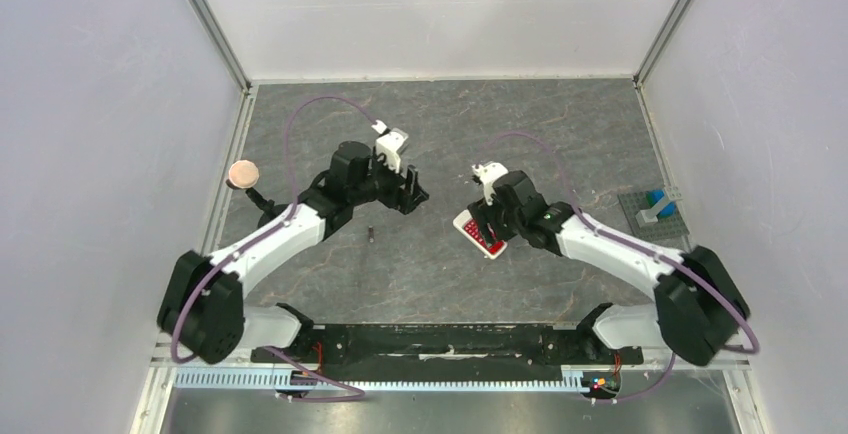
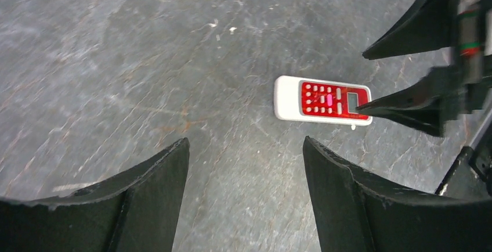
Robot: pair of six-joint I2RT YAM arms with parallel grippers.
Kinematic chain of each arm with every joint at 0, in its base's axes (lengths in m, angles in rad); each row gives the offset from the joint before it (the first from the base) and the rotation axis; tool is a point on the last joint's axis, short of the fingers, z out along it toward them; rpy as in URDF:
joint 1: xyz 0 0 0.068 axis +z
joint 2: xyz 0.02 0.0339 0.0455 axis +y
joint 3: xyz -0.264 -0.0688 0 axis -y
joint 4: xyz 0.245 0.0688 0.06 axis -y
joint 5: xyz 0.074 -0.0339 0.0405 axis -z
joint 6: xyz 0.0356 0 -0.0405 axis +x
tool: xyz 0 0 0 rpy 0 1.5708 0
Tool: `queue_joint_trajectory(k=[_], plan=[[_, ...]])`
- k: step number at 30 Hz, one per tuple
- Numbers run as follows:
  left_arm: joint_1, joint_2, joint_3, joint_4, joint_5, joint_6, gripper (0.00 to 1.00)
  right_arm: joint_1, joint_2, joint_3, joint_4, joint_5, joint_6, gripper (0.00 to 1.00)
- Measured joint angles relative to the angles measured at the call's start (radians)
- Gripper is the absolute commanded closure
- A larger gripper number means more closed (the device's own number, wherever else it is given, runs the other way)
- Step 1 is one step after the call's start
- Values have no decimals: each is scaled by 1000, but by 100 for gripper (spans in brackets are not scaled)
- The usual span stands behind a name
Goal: Load the batteries into the remote control
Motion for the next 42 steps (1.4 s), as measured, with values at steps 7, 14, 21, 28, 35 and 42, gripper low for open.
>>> queue_joint_trajectory(k=[7,14,21,28,35,42], plan=[[-89,236,59,130,131,121,25,10,-191,-203,73,-85,136,75],[-114,370,123,187,182,164,25,72,-128,-291,165,-194,171,78],[-123,410,150,215,225,226,25,76,-81,-289,257,-79,262,78],[-151,477,212,185,219,250,25,23,-67,-277,258,66,325,77],[-217,535,314,132,155,224,20,-32,24,-197,250,103,337,68],[-282,614,394,-23,-29,135,20,-144,31,-190,256,68,400,59]])
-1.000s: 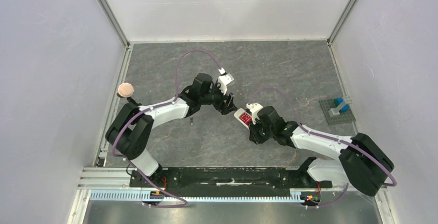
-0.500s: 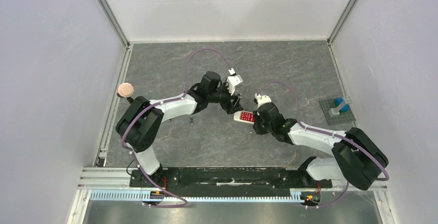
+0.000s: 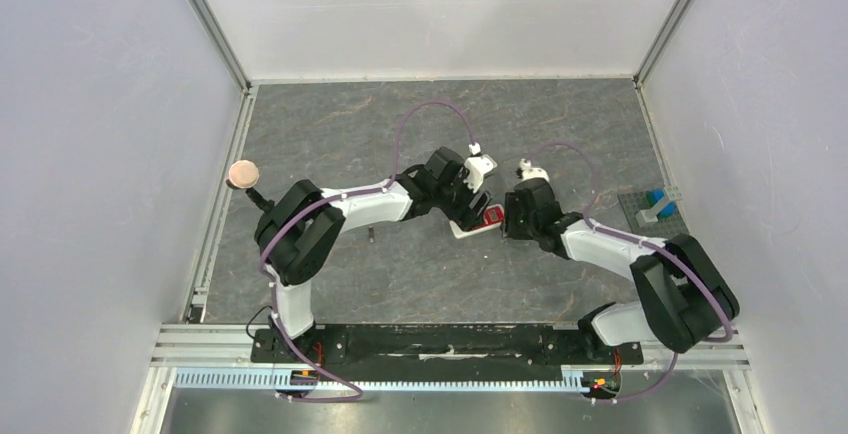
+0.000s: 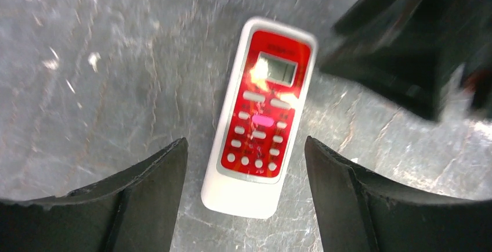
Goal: Load the batteries into the remote control
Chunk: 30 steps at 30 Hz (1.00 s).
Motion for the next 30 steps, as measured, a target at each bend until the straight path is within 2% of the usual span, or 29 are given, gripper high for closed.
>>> queue_joint_trajectory(k=[6,17,21,26,29,30], plan=[[-12,45,0,-71,-60,-35,19,-127,-91,-58,-34,-12,51,48],[-71,159,168,-157,-161,1,22,-157,-133,-64,-98,-37,77,43],[-94,189,209,-171,-202,22,38,-169,-148,-69,-116,-40,76,42],[-109,211,252,-216,-224,37,79,-182,-154,-69,-128,-55,74,40],[-113,219,275,-245,-232,39,92,-188,-160,-69,-137,-66,72,38],[-113,219,280,-254,-232,37,94,-191,-164,-69,-142,-73,71,38]])
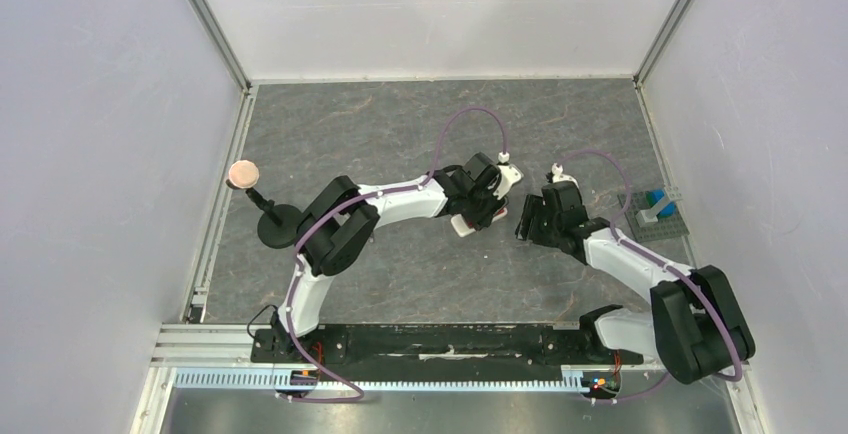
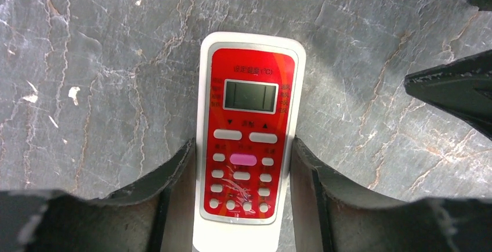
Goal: Load the batteries into the remote control
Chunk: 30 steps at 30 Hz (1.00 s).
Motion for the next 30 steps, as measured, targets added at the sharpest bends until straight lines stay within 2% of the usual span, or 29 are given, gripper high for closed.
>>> queue_joint_trajectory(k=[7,12,17,20,24,30], plan=[[32,-21,10,-35,83,-132,95,-3,-72,0,-32,-99,-14,34],[143,-168,-39,49,228,-340,95,-5,-177,1,20,-237,-25,29],[284,-344,-71,239,359,-586,95,-5,-270,14,158,-396,2,15],[310,-410,-73,344,399,-718,95,-5,-280,49,253,-466,49,8],[304,-465,-98,502,452,-909,95,-5,-277,103,414,-558,138,3],[303,-477,-137,682,491,-1138,95,-5,-274,108,706,-665,328,2]])
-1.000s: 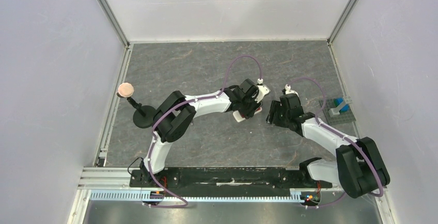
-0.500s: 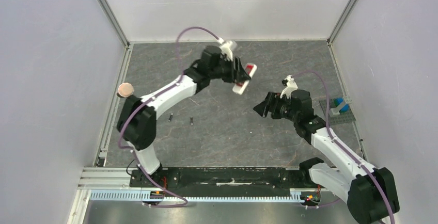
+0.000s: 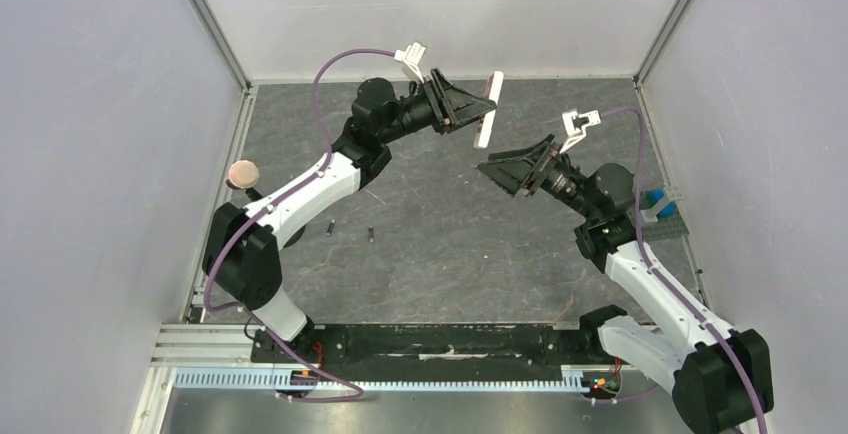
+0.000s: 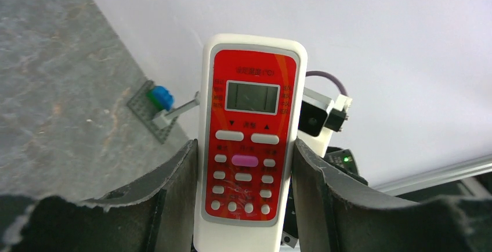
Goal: Load the batteries into the remote control
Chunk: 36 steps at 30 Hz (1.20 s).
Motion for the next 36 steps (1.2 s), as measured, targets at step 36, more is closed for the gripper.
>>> queue_joint_trajectory(k=[36], plan=[[-10,-46,-111,175,19,-209,93,0,252,126,292,-56,275,31]])
